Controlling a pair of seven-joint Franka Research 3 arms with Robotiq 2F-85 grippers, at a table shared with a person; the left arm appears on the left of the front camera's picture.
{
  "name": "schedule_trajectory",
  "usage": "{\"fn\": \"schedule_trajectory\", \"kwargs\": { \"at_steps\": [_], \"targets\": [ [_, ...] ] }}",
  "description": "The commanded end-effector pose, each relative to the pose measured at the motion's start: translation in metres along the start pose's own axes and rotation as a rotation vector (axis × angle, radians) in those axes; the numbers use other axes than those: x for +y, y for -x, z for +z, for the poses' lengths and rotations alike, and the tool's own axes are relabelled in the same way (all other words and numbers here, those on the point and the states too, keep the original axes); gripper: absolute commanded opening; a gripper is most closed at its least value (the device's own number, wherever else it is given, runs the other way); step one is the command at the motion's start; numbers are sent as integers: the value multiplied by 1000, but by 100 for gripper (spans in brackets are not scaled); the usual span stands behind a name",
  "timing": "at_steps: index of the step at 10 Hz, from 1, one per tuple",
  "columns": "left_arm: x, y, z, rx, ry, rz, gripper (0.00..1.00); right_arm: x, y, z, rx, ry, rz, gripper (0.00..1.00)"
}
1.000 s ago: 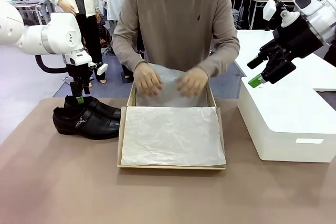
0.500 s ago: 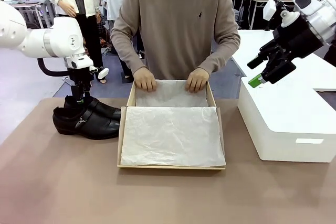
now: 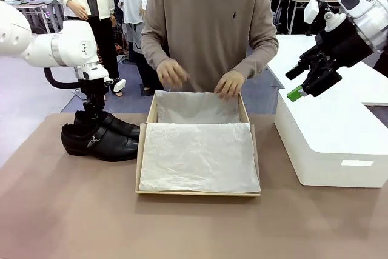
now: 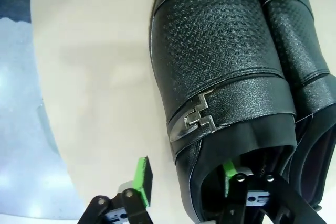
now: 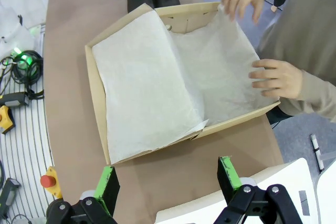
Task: Pack the shoes into the box.
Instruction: Place one shoe of the Shoes into the Shoes Box.
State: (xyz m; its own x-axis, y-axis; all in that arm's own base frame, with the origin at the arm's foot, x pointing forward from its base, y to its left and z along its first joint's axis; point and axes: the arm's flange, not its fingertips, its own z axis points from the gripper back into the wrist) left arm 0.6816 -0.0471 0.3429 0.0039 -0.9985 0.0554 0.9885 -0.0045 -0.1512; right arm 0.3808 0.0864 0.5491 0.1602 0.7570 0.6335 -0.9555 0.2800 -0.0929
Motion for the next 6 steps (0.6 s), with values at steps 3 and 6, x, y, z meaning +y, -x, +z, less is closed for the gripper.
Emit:
{"fn": "schedule_trajectory", "kwargs": {
  "at_steps": [3, 6],
  "targets": [
    [-1, 1, 5, 46, -3, 11, 0, -3, 0, 0, -28, -11, 22, 100],
    [-2, 2, 6, 68, -15, 13, 0, -3, 0, 0, -28, -11, 22, 100]
  ]
}}
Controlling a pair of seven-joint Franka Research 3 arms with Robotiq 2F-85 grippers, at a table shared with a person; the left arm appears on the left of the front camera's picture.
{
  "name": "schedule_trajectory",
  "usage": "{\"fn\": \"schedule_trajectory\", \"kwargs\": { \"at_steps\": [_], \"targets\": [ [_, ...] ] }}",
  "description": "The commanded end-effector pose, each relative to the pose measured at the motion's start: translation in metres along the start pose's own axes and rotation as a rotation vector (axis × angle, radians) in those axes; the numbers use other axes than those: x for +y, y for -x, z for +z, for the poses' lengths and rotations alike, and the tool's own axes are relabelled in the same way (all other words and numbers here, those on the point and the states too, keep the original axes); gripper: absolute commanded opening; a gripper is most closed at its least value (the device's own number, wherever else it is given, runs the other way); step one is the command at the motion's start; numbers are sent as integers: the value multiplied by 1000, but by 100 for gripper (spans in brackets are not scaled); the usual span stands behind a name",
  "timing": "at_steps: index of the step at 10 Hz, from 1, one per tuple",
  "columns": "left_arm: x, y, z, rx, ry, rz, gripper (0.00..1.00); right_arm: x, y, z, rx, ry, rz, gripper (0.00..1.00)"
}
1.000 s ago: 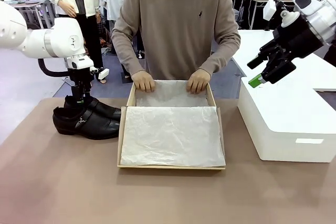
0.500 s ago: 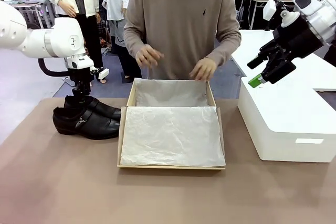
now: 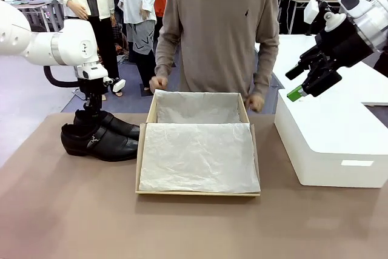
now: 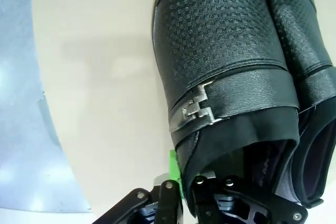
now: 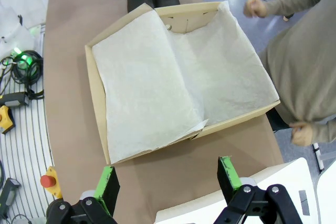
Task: Pack the shoes into the box.
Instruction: Place one shoe of the Shoes into the Shoes Box.
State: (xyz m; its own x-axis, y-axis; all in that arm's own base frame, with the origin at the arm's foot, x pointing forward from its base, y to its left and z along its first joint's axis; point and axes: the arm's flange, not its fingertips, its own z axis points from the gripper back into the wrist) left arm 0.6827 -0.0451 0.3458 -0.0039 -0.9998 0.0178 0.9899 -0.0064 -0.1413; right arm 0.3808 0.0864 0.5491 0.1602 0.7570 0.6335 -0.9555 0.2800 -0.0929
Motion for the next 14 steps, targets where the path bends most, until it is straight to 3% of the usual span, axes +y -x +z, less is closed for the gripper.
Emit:
{"fn": "schedule_trajectory", "kwargs": {
  "at_steps": [1, 6, 12, 14],
  "targets": [
    [-2, 0, 4, 40, -9, 17, 0, -3, 0, 0, -28, -11, 22, 100],
    [-7, 10, 18, 11, -59, 90, 0, -3, 0, 0, -28, -11, 22, 100],
    [4, 47, 100, 48, -143, 128, 0, -3, 0, 0, -28, -11, 22, 100],
    [-5, 42, 134, 60, -185, 183, 0, -3, 0, 0, -28, -11, 22, 100]
  ]
}}
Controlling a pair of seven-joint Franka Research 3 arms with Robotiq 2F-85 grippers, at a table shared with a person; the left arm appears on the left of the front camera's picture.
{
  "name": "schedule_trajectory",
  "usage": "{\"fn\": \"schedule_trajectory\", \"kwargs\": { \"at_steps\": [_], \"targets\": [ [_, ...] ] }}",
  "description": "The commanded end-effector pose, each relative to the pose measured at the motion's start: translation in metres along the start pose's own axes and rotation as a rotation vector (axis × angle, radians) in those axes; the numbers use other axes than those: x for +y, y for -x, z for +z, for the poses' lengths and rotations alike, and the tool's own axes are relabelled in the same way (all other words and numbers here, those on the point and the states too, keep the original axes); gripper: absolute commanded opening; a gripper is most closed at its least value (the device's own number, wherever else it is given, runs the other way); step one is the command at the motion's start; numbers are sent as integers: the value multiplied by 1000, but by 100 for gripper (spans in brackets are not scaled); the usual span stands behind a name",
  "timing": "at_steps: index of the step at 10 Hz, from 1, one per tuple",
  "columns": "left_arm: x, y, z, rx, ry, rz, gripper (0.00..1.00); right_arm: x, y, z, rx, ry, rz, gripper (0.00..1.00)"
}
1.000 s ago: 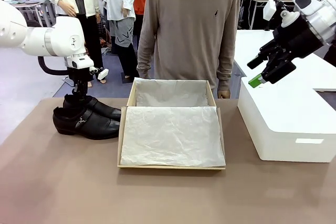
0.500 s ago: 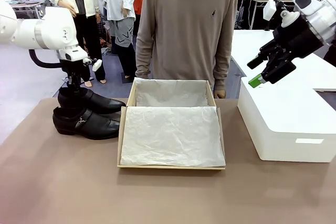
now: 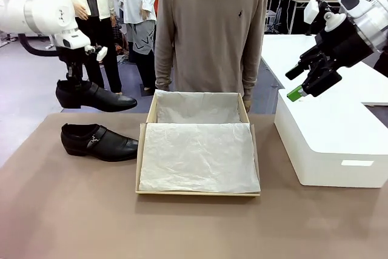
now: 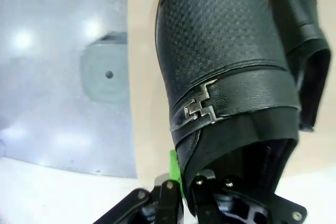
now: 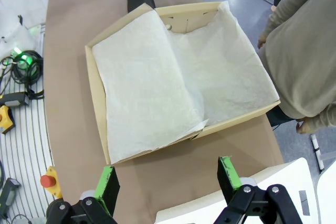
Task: Pack the shoes into the box.
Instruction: Place one shoe of the Shoes into the Shoes Box.
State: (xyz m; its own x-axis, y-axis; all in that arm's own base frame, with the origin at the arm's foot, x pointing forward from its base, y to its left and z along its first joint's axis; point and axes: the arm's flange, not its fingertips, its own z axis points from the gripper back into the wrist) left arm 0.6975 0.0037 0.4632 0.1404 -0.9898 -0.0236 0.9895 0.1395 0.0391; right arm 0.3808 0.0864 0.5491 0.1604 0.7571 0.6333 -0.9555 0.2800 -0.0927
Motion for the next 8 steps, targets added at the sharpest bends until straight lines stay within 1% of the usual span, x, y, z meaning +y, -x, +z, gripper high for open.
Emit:
{"fn": "schedule_trajectory", "kwargs": {
  "at_steps": [1, 5, 7, 8],
  "targets": [
    [-7, -12, 29, 14, -13, 34, 0, -3, 0, 0, -28, -11, 22, 100],
    [-43, -57, 75, -28, -22, 34, 0, -3, 0, 0, -28, -11, 22, 100],
    [-63, -78, 88, -49, -17, -27, 0, -3, 0, 0, -28, -11, 22, 100],
    [-68, -84, 89, -58, -6, -28, 0, -3, 0, 0, -28, -11, 22, 100]
  ]
}}
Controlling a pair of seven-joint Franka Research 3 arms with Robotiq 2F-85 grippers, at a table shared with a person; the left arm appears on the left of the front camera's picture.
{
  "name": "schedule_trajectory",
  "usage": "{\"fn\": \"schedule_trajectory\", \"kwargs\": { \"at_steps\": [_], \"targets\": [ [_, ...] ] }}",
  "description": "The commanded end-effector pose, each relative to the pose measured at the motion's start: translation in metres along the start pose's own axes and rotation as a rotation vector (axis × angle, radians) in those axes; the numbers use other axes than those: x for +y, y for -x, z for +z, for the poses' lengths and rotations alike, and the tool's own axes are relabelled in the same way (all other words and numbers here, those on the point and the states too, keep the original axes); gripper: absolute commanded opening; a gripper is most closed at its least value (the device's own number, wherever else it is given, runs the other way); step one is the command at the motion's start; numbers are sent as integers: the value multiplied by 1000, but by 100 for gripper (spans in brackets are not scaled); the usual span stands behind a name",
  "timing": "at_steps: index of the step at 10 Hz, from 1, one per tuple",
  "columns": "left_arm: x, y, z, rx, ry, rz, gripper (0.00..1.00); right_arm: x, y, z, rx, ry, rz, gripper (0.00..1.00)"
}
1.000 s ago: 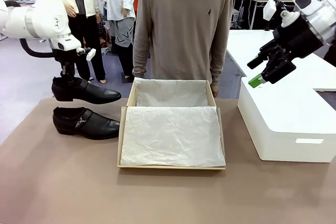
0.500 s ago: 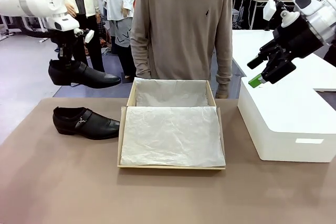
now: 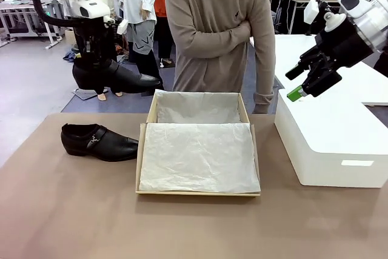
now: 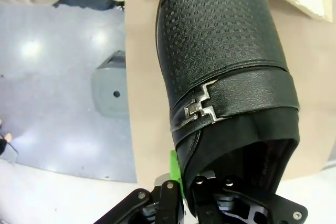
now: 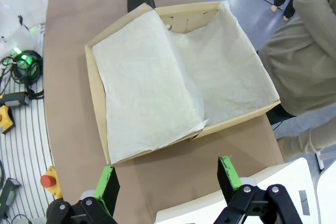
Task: Pack the shoes into the box.
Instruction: Place one shoe of the Shoes into the Shoes Box.
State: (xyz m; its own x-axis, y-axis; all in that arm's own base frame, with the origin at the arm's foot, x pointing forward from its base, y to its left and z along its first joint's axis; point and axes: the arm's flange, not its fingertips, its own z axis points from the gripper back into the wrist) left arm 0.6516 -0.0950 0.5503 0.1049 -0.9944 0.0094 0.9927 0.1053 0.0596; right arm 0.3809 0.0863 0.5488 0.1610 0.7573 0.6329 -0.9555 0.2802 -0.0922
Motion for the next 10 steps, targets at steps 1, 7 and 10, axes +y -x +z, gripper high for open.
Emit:
{"fn": "schedule_trajectory", "kwargs": {
  "at_steps": [1, 7, 10],
  "targets": [
    [-16, 0, -3, -33, 33, 22, 0, -2, 0, 0, -28, -10, 23, 100],
    [-5, -6, 0, -10, 13, -5, 0, -2, 0, 0, -28, -10, 23, 100],
    [-11, -18, 1, -12, 19, 12, 0, -2, 0, 0, -28, -10, 23, 100]
  ]
}}
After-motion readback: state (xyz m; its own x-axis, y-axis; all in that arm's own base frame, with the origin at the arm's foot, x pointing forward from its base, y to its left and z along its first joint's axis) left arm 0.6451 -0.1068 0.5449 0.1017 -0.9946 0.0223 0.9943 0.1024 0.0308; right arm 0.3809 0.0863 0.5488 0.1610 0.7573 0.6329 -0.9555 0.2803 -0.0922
